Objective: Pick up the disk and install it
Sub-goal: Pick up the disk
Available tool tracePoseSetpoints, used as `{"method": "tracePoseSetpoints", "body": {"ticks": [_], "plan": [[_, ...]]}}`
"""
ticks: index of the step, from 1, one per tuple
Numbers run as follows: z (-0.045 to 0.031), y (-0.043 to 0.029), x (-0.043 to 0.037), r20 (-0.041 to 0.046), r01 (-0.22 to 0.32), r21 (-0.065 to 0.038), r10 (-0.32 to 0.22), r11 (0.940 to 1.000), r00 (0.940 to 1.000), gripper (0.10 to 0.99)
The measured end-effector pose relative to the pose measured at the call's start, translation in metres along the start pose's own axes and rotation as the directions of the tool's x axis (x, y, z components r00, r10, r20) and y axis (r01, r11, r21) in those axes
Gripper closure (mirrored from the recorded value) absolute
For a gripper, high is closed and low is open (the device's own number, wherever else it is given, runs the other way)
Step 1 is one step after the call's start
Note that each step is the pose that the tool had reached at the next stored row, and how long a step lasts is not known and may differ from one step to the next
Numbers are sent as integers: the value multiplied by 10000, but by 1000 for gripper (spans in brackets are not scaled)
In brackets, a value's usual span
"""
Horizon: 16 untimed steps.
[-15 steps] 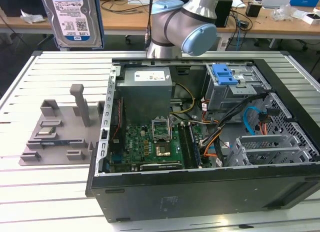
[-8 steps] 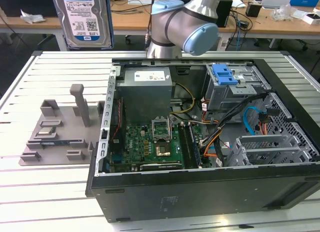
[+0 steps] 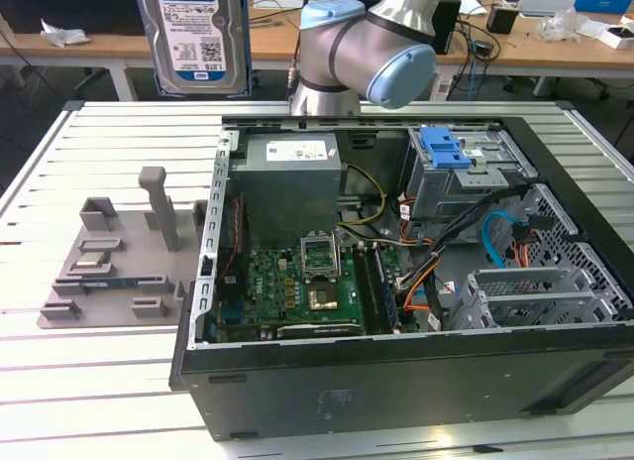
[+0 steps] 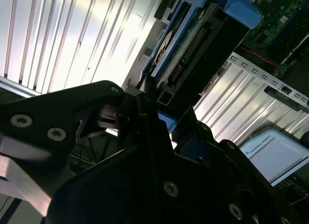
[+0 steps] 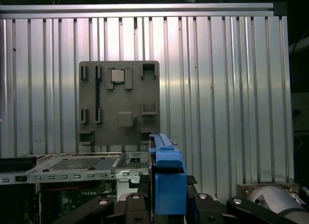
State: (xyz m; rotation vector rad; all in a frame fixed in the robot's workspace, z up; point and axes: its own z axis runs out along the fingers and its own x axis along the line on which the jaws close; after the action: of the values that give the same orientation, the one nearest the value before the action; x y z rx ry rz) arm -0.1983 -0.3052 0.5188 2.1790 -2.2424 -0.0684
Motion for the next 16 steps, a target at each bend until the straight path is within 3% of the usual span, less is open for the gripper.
{"method": "tracePoseSetpoints", "body": {"ticks": [4, 7, 16], "plan": [[-5, -115, -3, 0, 0, -2, 0, 10000, 10000, 722], [-11, -275, -8, 0, 1, -4, -1, 10000, 10000, 722], [-20, -511, -15, 0, 1, -5, -1, 10000, 10000, 722]]}}
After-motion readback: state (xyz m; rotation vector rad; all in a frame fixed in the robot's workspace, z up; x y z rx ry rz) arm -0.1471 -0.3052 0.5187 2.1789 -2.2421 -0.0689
